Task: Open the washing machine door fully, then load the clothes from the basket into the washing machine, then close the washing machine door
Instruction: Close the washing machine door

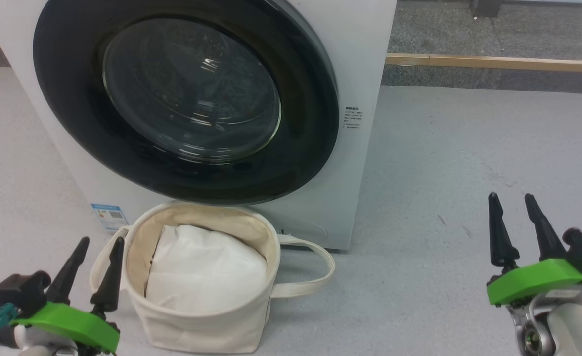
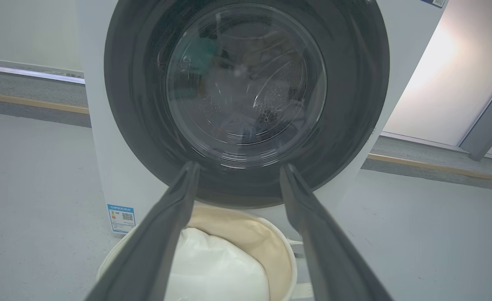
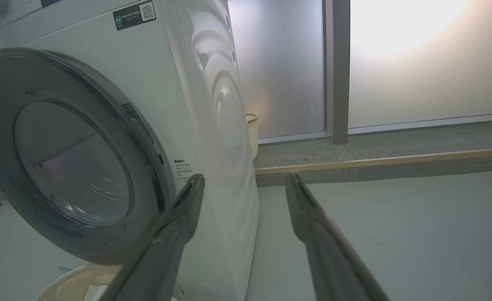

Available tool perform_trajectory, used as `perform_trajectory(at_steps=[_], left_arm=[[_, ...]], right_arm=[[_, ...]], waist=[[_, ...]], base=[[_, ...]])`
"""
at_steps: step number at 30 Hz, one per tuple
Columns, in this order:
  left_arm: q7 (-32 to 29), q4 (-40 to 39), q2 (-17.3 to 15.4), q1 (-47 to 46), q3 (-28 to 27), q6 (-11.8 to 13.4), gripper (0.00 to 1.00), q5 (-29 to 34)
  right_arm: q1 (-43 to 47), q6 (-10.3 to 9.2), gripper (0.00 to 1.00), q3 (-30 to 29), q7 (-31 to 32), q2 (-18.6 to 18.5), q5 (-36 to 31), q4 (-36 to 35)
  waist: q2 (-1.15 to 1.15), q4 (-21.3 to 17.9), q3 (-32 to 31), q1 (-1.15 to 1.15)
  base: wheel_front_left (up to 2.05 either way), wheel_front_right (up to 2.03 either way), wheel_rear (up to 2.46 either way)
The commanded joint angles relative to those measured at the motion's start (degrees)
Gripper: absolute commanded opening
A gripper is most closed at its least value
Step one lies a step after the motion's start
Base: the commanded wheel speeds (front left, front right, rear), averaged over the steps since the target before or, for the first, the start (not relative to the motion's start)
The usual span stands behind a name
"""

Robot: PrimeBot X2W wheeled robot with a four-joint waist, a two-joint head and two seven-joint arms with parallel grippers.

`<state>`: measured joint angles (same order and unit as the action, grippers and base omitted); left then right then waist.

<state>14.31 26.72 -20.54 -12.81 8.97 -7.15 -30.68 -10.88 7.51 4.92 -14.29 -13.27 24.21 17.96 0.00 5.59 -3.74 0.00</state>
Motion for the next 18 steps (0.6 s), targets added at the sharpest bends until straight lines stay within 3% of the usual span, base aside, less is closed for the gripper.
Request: perform_trajectory(at_steps=[1, 18], left_arm=[[0.69, -1.05, -2.34, -2.41, -1.52, -0.34, 1.0, -0.5], [0.69, -0.01, -2.91, -3.68, -0.38, -0.34, 1.0, -0.11]], right_arm=[[-0.5, -0.02, 1.0, 0.89, -0.71, -0.64, -0.4, -1.81], [-1.06, -0.02, 1.0, 1.74, -0.71, -0.19, -0.28, -0.58]], waist=[[0.0, 0.06, -0.02, 0.0], [0.0, 0.78, 0.46, 0.0]], base=[[0.0, 0.0, 0.0], [0.0, 0.0, 0.0]])
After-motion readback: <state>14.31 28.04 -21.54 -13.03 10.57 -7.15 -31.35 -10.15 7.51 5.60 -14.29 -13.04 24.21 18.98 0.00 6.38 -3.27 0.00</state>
